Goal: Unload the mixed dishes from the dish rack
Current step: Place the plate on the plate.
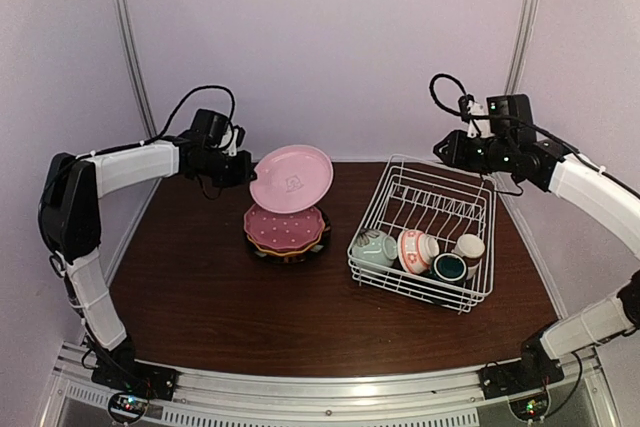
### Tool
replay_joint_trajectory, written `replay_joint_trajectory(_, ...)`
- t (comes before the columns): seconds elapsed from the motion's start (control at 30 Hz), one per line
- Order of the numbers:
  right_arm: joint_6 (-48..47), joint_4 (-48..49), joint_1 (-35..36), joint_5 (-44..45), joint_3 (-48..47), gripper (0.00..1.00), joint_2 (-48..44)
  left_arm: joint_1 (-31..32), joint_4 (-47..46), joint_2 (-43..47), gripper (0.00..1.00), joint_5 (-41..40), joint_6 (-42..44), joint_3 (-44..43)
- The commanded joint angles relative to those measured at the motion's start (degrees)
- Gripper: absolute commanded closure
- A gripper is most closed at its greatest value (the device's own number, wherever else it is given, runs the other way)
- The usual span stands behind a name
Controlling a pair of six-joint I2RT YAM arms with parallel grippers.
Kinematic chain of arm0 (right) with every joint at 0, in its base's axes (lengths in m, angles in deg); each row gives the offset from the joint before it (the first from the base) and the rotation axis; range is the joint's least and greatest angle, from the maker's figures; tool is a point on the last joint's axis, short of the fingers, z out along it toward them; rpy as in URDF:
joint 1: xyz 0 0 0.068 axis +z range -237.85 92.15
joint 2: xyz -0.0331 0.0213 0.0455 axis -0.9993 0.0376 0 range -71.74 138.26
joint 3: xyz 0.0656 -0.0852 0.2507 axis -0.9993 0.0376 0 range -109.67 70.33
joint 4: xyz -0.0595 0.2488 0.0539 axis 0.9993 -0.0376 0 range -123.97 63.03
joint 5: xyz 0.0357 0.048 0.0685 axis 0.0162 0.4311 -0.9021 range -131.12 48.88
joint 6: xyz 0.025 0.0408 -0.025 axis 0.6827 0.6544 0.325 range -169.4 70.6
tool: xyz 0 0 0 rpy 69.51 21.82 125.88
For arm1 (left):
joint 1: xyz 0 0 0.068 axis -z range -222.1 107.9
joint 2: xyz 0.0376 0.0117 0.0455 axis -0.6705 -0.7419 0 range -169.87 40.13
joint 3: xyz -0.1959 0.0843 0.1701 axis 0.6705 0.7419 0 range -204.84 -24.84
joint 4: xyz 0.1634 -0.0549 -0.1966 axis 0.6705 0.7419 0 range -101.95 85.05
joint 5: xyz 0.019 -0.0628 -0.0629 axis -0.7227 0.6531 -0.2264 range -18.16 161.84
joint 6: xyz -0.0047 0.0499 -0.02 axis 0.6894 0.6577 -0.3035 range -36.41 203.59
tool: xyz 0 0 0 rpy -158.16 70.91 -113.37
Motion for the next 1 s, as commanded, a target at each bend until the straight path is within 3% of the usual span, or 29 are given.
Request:
replay_joint_trajectory(0.0,-3.9,-0.1,-0.4,1.6,1.8,0.75,-2.0,-0.4,2.5,3.2,1.00,-3.6,3.3,5.1)
replay_joint_trajectory(0.43,-4.6,2.1,-0.4,0.2,4.6,0.72,-3.3,1.3,3.8,-0.5,1.00,-8.6,4.7,7.2)
replay_joint_trajectory(0.7,-5.4,3.1,-0.4,-0.7,4.7,0.61,-4.0,2.6,6.6,-2.3,1.00,-12.9,6.0,4.9)
replay_joint_trajectory(0.77,-5.7,3.4,-0.3,-1.1,5.0,0.58,-4.0,2.9,7.3,-2.4,0.92,-13.4,6.0,4.3)
replay_joint_trajectory(0.97,-7.4,6.0,-0.3,-1.2,6.8,0.44,-5.1,3.2,9.4,-2.0,0.53,-13.1,5.5,0.6)
